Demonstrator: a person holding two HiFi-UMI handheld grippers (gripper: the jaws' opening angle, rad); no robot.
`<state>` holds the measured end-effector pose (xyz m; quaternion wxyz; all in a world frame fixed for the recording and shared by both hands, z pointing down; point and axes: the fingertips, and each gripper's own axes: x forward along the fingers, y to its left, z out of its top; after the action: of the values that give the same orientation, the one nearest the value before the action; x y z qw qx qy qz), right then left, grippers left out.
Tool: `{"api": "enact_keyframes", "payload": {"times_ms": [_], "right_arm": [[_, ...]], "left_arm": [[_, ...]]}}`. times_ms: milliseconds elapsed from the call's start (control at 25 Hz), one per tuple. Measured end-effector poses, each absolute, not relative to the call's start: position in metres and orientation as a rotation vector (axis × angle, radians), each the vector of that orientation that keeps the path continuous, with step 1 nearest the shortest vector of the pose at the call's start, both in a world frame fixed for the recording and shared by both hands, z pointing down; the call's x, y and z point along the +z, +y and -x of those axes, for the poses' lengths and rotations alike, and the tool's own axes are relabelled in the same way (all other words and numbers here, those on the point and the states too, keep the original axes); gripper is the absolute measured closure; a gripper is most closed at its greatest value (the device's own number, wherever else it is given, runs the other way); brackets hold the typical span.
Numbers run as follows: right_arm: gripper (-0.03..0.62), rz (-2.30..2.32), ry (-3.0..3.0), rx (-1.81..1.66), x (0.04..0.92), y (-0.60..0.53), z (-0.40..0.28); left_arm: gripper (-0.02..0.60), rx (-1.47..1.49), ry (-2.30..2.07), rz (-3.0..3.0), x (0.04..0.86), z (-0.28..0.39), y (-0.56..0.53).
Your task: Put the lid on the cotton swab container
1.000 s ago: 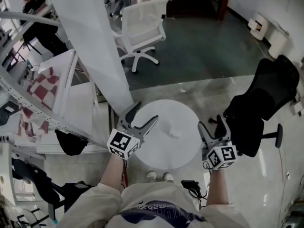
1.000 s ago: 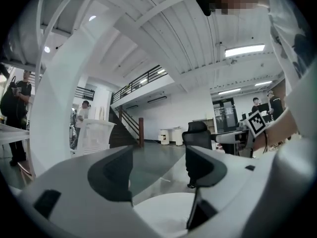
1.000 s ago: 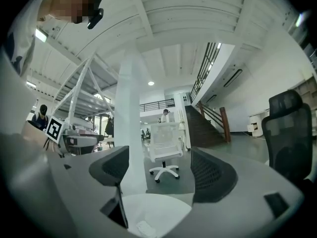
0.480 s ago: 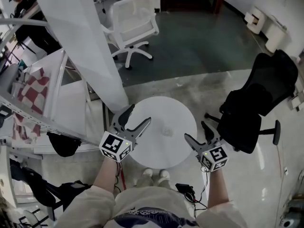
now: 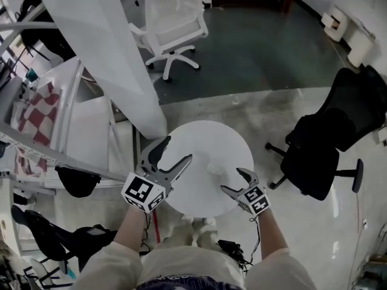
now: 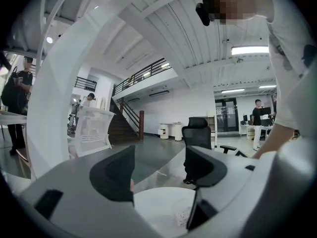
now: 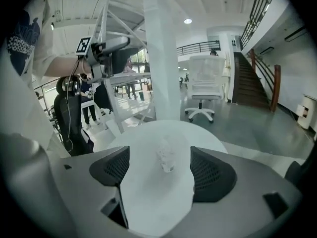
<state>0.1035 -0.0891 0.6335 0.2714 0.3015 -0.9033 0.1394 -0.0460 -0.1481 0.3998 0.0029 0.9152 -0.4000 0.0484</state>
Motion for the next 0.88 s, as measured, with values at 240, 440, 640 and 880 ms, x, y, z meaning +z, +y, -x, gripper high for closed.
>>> {"api": "enact_keyframes", "payload": {"times_ms": [240, 440, 640, 880], "right_arm": [[0.201, -0.715, -2.378, 0.442, 0.693, -0.109, -0.086], [0.218, -0.658, -2.357, 0.449, 0.723, -0.120, -0.072], [0.237, -0.619, -2.352, 0.430, 0.738, -0.127, -0.060], [0.342, -0.625, -2.351, 0.373, 0.748, -0.135, -0.058]], "left_arm": [[0.265, 0.137, -1.295, -2.819, 0.408, 0.044, -0.154], [0.265, 0.173, -1.320, -2.810, 0.415, 0.049, -0.157], [0.265, 0.187, -1.363, -2.780, 0.424, 0.061, -0.165], [0.265, 0.210, -1.385, -2.759, 0.429, 0.064, -0.169]]}}
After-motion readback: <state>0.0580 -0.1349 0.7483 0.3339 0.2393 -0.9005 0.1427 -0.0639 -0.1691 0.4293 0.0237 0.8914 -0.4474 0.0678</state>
